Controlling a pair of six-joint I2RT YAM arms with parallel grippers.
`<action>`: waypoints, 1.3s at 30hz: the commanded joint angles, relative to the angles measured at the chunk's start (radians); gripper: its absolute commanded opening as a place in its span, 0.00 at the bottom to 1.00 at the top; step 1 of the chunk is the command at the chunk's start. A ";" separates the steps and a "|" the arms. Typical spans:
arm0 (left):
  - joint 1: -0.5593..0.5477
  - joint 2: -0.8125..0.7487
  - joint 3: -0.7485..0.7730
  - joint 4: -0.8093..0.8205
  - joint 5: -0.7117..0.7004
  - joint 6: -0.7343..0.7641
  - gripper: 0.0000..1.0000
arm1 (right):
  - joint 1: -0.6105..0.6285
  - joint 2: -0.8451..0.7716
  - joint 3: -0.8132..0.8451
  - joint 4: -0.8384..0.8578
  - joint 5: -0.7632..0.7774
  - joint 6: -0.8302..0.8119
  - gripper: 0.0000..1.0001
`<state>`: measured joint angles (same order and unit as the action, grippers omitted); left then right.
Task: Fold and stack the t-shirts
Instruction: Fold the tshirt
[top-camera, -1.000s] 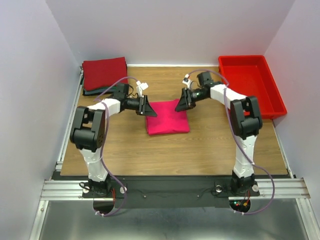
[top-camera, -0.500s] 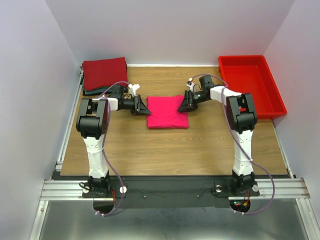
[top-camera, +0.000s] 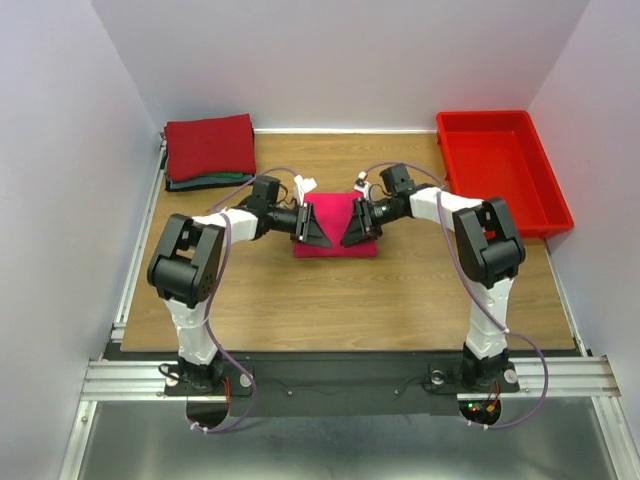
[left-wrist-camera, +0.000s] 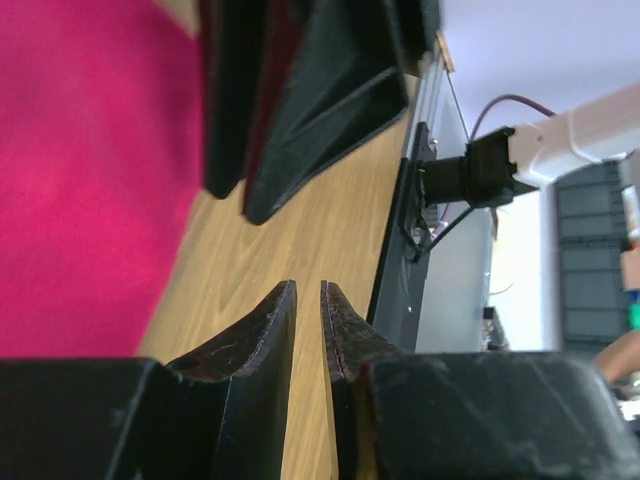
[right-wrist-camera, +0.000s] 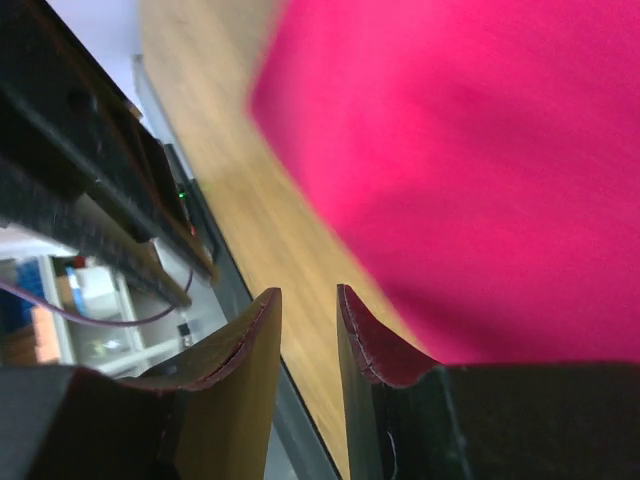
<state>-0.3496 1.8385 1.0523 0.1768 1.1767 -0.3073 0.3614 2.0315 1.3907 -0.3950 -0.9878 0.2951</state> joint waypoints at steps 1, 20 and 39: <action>0.031 0.096 -0.041 0.098 -0.054 -0.090 0.29 | -0.024 0.077 -0.045 0.059 0.023 0.041 0.34; 0.152 -0.017 0.003 -0.342 0.063 0.287 0.33 | -0.151 -0.008 -0.083 0.042 -0.153 0.010 0.35; 0.311 -0.030 0.155 -0.240 -0.061 0.120 0.34 | -0.027 0.410 0.326 0.084 0.024 0.070 0.35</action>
<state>-0.0807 1.8633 1.2617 -0.0826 1.1374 -0.1703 0.3393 2.3672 1.7210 -0.2962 -1.0203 0.3988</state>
